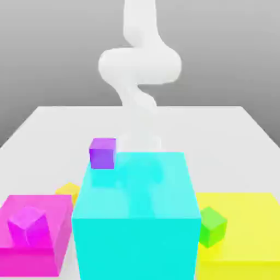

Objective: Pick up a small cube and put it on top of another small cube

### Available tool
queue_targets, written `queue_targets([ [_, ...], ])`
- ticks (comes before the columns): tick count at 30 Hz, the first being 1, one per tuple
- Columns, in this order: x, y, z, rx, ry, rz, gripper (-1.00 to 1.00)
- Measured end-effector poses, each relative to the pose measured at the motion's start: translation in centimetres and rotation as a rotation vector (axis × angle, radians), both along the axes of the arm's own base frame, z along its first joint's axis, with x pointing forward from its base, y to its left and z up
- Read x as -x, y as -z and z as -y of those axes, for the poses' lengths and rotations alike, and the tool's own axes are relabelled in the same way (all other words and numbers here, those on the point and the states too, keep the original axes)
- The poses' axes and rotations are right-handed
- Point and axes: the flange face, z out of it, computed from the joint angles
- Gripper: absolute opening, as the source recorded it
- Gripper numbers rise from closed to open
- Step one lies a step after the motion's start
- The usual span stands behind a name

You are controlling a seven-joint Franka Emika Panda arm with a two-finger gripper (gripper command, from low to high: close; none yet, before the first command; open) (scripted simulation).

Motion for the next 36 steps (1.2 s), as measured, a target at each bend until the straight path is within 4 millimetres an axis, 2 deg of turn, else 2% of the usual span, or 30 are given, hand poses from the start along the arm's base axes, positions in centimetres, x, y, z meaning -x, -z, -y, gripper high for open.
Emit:
queue_targets([
  [2, -2.2, 4.0, 3.6, -0.055, 0.084, -0.059, 0.0],
  [4, -3.6, 8.7, 6.6, -0.074, 0.154, -0.122, 0.0],
  [6, -4.2, 13.7, 8.9, -0.074, 0.207, -0.188, 0.0],
  [9, -3.8, 21.2, 12.2, -0.074, 0.275, -0.289, 0.0],
  [11, -2.7, 26.2, 14.2, -0.08, 0.319, -0.358, 0.0],
  [14, 0.3, 33.5, 16.6, -0.1, 0.38, -0.461, 0.0],
  [17, 4.3, 40.0, 18.0, -0.134, 0.435, -0.561, 0.0],
  [20, 9.0, 45.6, 18.3, -0.178, 0.48, -0.657, 0.0],
  [21, 10.3, 47.0, 17.8, -0.184, 0.48, -0.687, 0.0],
  [23, 11.4, 48.4, 17.5, -0.186, 0.489, -0.715, 0.0],
  [31, 11.8, 54.4, 17.5, -0.183, 0.492, -0.726, 0.0],
  [32, 11.9, 54.9, 17.4, -0.184, 0.492, -0.726, -1.0],
  [36, 11.9, 54.9, 17.4, -0.185, 0.492, -0.726, -1.0],
])
